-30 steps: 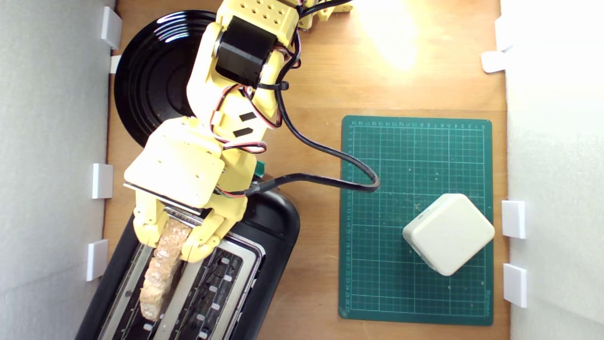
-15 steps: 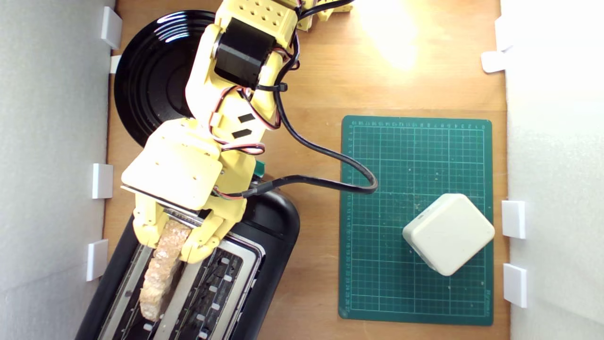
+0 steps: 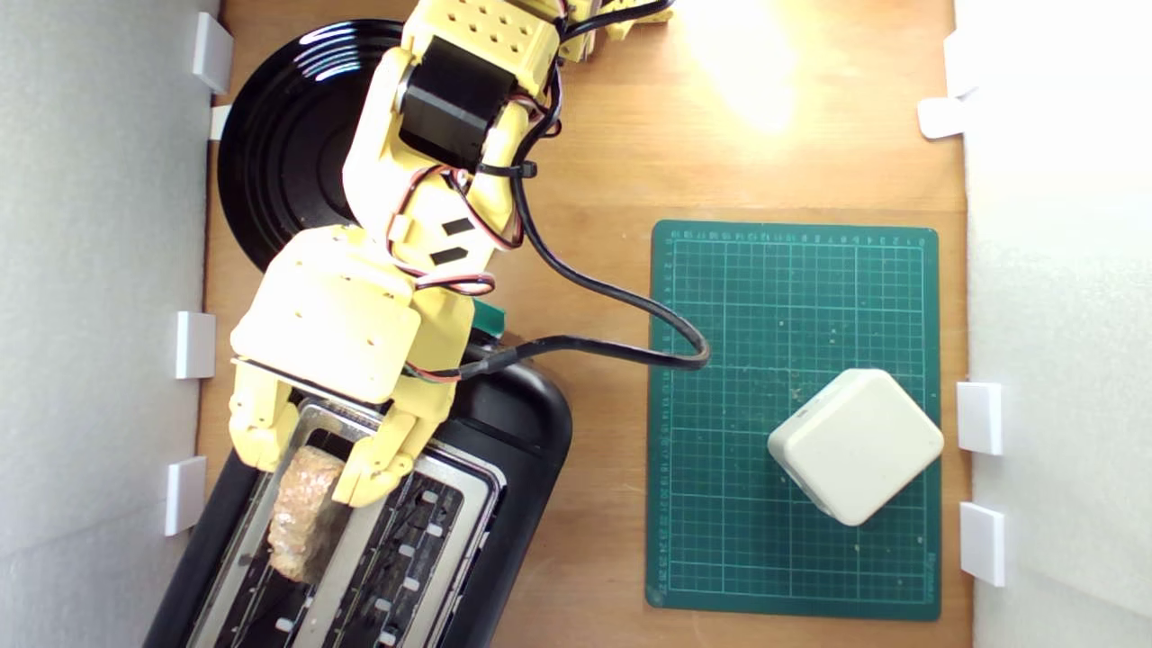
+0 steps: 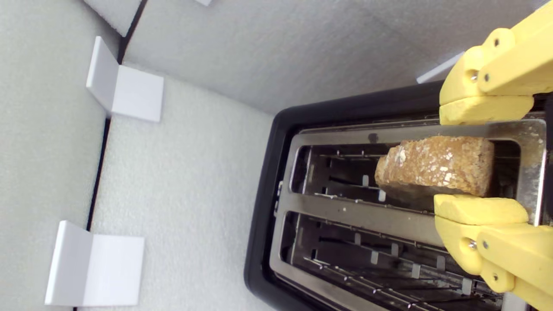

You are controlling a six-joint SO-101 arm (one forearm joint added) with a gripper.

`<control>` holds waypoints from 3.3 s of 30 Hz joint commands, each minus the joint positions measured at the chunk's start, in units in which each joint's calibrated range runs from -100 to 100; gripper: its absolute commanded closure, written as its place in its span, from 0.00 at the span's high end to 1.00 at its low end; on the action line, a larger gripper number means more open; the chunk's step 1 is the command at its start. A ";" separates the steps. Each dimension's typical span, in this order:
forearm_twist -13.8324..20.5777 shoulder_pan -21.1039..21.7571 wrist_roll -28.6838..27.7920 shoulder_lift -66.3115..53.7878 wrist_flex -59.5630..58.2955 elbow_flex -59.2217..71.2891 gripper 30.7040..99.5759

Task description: Pick bread and place in toaster

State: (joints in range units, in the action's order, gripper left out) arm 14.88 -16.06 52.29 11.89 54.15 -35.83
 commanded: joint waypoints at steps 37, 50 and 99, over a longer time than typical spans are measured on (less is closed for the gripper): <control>-6.90 4.94 -18.05 -27.03 0.20 9.37 0.62; -10.17 16.23 -32.75 -46.00 0.20 38.69 0.62; -8.72 22.19 -36.67 -110.97 -2.02 129.75 0.33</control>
State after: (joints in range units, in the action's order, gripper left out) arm 5.29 6.82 15.14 -98.57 52.88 93.80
